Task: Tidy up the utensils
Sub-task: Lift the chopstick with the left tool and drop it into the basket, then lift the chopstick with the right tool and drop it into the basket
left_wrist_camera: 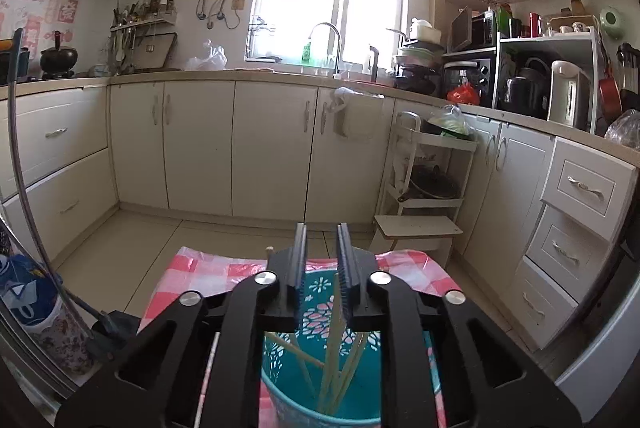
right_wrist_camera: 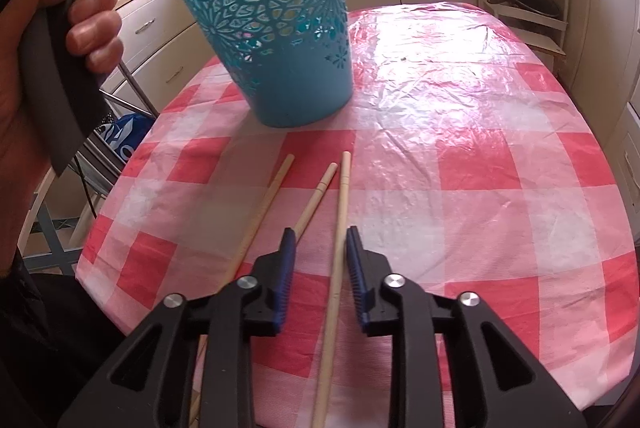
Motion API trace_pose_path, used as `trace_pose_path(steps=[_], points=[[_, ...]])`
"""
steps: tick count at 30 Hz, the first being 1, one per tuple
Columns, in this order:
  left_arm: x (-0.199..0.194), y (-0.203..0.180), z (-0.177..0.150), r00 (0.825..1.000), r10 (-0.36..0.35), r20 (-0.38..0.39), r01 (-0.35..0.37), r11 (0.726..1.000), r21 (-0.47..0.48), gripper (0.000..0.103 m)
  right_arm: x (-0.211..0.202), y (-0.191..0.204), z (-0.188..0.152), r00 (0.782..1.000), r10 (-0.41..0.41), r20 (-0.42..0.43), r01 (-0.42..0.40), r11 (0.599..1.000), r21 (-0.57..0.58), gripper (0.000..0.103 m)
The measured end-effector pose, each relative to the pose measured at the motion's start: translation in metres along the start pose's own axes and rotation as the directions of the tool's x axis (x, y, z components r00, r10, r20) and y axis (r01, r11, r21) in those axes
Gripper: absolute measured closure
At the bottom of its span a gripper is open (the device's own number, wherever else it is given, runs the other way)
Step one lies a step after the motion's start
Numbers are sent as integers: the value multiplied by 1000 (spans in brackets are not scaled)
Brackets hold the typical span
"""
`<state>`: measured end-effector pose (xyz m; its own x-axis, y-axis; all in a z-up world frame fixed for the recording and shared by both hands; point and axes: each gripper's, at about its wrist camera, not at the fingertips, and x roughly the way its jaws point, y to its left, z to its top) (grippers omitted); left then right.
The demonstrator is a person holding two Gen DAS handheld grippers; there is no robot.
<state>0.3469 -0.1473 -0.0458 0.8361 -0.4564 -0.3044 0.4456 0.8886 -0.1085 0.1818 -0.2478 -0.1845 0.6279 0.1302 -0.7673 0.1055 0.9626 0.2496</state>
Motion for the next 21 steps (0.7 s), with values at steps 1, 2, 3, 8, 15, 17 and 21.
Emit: trace_pose_path(steps=[1,2,3,8,15,17,21], points=[[-3,0,-2,1000,4,-9,-4,1000,3,70,0,2,0,1000,0,1,0,1000,-3,70],[-7,1,-4,1000,8,-15,-8,1000,6,66,0,4,-1,1000,-3,2,3,1000,-5,69],[-12,1,-6,1000,9,-22,-8,1000,10,60,0,4,-1,1000,-5,3,5,1000,0,69],[-37,1,-11,999,20,-41,-19,999,38,35,-3,-1,-3,1000,-25,13,24,999,40,69],[-63,-1,-21,997,42,-57,-35,993,111,12,-1,8,-4,995,-95,12,95,995,4,69],[-67,0,-25,997,51,-63,-43,991,130,9,-1,9,-4,994,-109,10,109,994,-1,69],[-75,5,-29,996,60,-68,-49,987,150,8,2,14,-3,990,-142,3,142,990,-22,69]])
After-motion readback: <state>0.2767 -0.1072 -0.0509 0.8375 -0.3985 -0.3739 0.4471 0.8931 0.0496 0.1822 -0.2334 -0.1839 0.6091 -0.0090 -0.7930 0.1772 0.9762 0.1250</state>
